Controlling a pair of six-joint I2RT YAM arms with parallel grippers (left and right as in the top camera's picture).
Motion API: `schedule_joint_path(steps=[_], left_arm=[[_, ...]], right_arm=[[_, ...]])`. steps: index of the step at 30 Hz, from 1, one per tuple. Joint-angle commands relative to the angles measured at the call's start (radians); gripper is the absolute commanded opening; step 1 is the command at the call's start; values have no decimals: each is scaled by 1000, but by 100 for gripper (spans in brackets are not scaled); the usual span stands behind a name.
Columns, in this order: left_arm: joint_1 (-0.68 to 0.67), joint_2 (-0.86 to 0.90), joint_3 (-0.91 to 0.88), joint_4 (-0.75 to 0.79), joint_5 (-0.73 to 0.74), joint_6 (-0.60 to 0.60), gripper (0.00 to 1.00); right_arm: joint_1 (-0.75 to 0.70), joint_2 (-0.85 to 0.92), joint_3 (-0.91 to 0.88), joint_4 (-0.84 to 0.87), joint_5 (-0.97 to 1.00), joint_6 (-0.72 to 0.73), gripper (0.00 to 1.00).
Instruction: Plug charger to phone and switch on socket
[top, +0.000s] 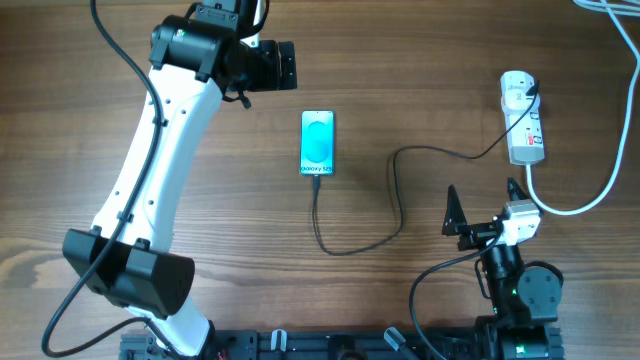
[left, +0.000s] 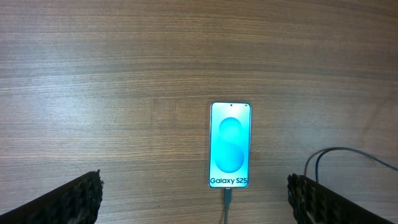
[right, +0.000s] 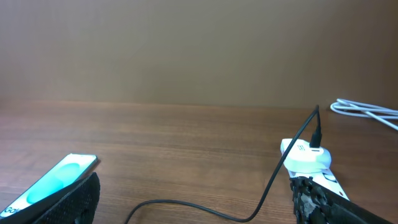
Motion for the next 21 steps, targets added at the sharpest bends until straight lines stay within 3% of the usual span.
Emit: schedule_joint_path(steps=[1, 7, 11, 17, 21], left_arm=[[-10, -28, 0, -33, -16, -1, 100], [-17, -199, -131, 8, -28, 6, 100], [-13, -423, -502, 206, -28, 6, 100], [55, -724, -812, 242, -16, 6, 100], [70, -969, -1052, 397, -12, 7, 100]], right_arm=[[6, -12, -1, 2, 9, 16, 100], [6, -12, -1, 2, 9, 16, 100], [6, -12, -1, 2, 9, 16, 100], [6, -12, -1, 2, 9, 16, 100], [6, -12, -1, 2, 9, 16, 100]])
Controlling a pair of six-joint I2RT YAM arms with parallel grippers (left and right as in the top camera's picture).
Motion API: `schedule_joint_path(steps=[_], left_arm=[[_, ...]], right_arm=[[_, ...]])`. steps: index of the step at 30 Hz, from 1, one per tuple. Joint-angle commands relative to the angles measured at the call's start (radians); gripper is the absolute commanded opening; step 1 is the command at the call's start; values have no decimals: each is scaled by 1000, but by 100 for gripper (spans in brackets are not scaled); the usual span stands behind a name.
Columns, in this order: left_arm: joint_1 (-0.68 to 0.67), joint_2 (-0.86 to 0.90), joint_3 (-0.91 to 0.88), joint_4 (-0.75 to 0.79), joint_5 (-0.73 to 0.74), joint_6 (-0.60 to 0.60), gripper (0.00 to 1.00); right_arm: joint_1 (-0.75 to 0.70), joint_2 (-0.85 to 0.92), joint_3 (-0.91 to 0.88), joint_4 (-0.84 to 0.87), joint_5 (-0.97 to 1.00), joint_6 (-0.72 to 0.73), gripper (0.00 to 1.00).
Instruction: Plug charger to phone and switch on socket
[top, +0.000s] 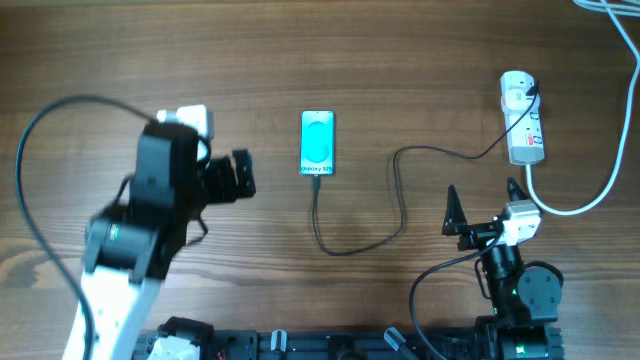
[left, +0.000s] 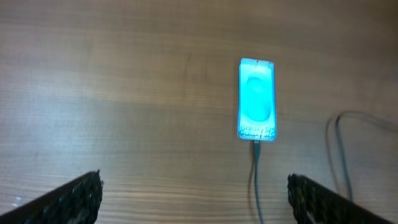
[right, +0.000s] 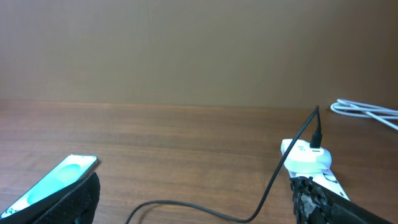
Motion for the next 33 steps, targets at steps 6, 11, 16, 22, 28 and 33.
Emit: schedule_joint_path(steps=[6, 11, 16, 22, 28, 33], left_arm=[[15, -504, -460, 270, 114, 133, 100], [61, -741, -602, 302, 137, 134, 100], [77, -797, -709, 439, 145, 134, 100], [80, -799, -788, 590, 144, 134, 100], [127, -820, -885, 747, 148, 134, 100], [159, -966, -992, 827, 190, 134, 100]], right_arm=[[6, -10, -1, 1, 9, 13, 100], [6, -10, -1, 1, 9, 13, 100], [6, -10, -1, 1, 9, 12, 100], [6, -10, -1, 1, 9, 13, 100], [6, -10, -1, 1, 9, 13, 100], [6, -10, -1, 1, 9, 13, 100]])
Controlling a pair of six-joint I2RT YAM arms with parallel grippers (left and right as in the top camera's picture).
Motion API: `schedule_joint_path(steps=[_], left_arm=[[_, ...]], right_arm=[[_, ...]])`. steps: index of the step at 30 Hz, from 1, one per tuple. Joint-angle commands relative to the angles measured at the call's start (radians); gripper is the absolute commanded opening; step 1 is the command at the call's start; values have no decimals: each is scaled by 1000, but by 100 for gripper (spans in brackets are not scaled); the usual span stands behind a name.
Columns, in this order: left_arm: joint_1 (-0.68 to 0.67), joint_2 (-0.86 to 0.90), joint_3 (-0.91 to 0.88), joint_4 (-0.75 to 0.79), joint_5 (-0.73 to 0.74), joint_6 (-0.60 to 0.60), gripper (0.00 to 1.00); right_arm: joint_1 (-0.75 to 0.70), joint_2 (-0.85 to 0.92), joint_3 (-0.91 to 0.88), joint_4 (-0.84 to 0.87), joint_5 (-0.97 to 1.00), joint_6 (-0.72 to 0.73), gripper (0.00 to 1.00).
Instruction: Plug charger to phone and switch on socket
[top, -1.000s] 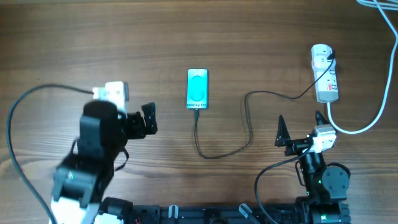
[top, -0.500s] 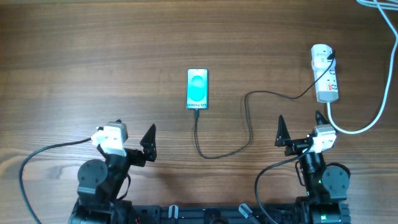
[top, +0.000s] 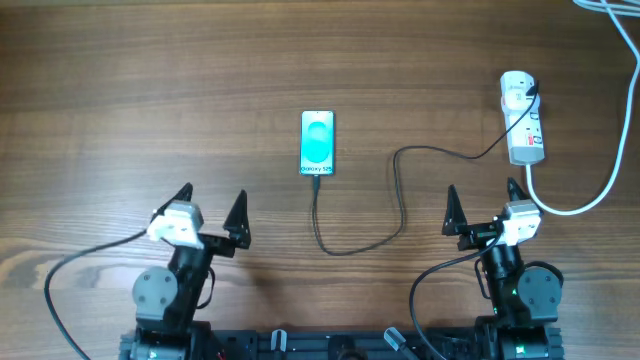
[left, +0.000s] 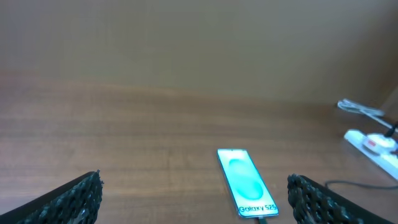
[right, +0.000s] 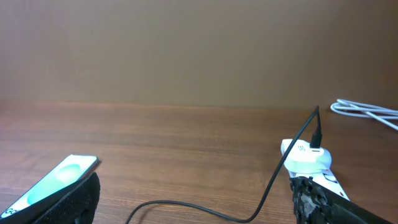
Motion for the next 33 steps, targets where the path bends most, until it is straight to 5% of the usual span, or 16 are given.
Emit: schedule_joint_path(steps=[1, 8, 16, 33], left_arm=[[16, -80, -65, 62, 27, 20, 100], [84, -80, -75, -6, -8, 21, 100], [74, -80, -75, -8, -27, 178, 100], [73, -80, -75, -12, -137, 177, 100]], right_arm=[[6, -9, -1, 2, 9, 13, 100], [6, -9, -1, 2, 9, 13, 100], [6, -9, -1, 2, 9, 13, 100], [6, -9, -1, 2, 9, 13, 100]])
